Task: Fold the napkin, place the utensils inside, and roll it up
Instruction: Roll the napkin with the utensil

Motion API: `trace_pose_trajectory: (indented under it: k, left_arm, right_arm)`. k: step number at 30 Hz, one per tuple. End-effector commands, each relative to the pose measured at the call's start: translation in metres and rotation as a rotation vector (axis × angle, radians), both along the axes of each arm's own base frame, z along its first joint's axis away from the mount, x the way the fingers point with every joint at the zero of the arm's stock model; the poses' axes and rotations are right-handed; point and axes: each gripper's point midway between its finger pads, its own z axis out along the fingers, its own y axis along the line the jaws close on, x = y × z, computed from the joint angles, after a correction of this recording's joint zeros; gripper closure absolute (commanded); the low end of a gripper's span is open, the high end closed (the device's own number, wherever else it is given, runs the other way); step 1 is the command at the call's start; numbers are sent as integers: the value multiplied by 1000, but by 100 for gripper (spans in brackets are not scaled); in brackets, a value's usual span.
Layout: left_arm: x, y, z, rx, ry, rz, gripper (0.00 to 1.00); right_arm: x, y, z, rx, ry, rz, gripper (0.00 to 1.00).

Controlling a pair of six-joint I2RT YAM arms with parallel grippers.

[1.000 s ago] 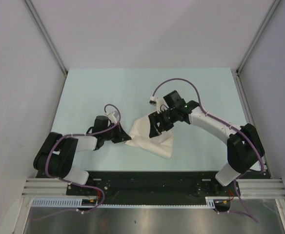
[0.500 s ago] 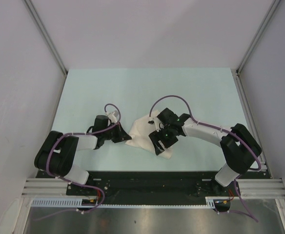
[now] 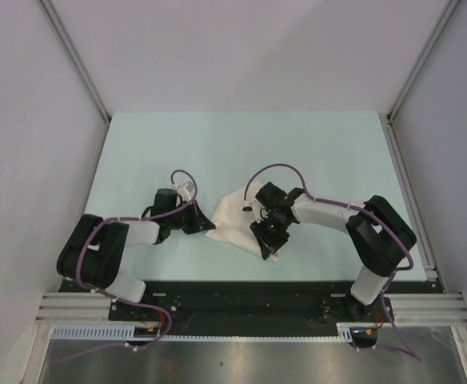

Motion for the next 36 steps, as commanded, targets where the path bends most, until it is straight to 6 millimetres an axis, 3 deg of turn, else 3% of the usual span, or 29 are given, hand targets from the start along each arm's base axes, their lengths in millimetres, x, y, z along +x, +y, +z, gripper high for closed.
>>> trace_pose_trajectory:
  k: [1, 5, 10, 16, 19, 24, 28, 29, 30, 32, 33, 36]
  left_arm:
    - [11, 12, -6, 46, 6, 43, 100]
    - [13, 14, -6, 47, 8, 45, 100]
    - [15, 17, -10, 60, 26, 37, 100]
    - [16, 17, -15, 63, 53, 24, 100]
    - [15, 17, -18, 68, 62, 20, 100]
    - [15, 15, -20, 66, 76, 0, 100]
    - [16, 15, -19, 69, 77, -5, 100]
    - [16, 15, -19, 68, 77, -6, 100]
    - [16, 15, -20, 69, 79, -7, 100]
    - [17, 14, -20, 68, 82, -8, 100]
    - [18, 15, -20, 71, 81, -7, 100]
    - [18, 15, -20, 74, 80, -5, 100]
  right_arm:
    - [-11, 3, 9, 57, 152, 8, 69]
    - [-10, 6, 13, 159, 276, -26, 74]
    - [13, -1, 7, 210, 337, -105, 71]
    - [27, -12, -1, 192, 347, -166, 59]
    - [37, -18, 10, 184, 303, -191, 49]
    - [68, -14, 52, 190, 149, -243, 38]
    - [105, -16, 76, 73, -188, -265, 32]
    - [116, -8, 83, 99, -273, -258, 32]
    - [105, 7, 92, 119, -341, -197, 32]
    - [108, 30, 102, 178, -467, -134, 30]
    - [93, 43, 98, 174, -507, -82, 29]
    - [91, 68, 97, 199, -621, -12, 28]
